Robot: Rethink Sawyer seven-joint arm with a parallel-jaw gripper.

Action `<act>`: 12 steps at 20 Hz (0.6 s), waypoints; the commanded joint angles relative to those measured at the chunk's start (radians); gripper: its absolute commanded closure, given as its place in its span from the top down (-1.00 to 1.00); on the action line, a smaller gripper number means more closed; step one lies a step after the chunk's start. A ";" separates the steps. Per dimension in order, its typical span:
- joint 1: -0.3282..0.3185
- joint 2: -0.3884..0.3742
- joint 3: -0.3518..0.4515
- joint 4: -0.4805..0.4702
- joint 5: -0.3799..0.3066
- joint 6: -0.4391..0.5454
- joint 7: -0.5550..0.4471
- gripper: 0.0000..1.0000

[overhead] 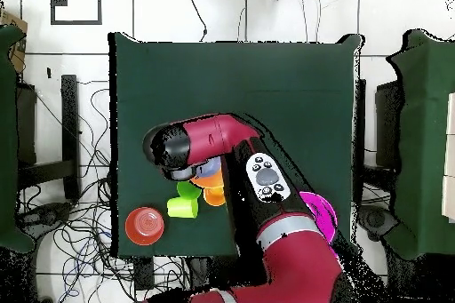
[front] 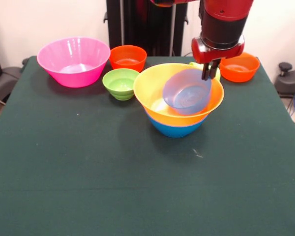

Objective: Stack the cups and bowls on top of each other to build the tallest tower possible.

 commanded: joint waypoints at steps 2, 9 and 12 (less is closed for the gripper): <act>-0.027 -0.010 -0.001 -0.041 -0.096 0.085 -0.133 -1.00; -0.038 -0.012 -0.006 -0.059 -0.107 0.103 -0.140 -1.00; -0.048 -0.007 -0.007 -0.059 -0.115 0.098 -0.150 -1.00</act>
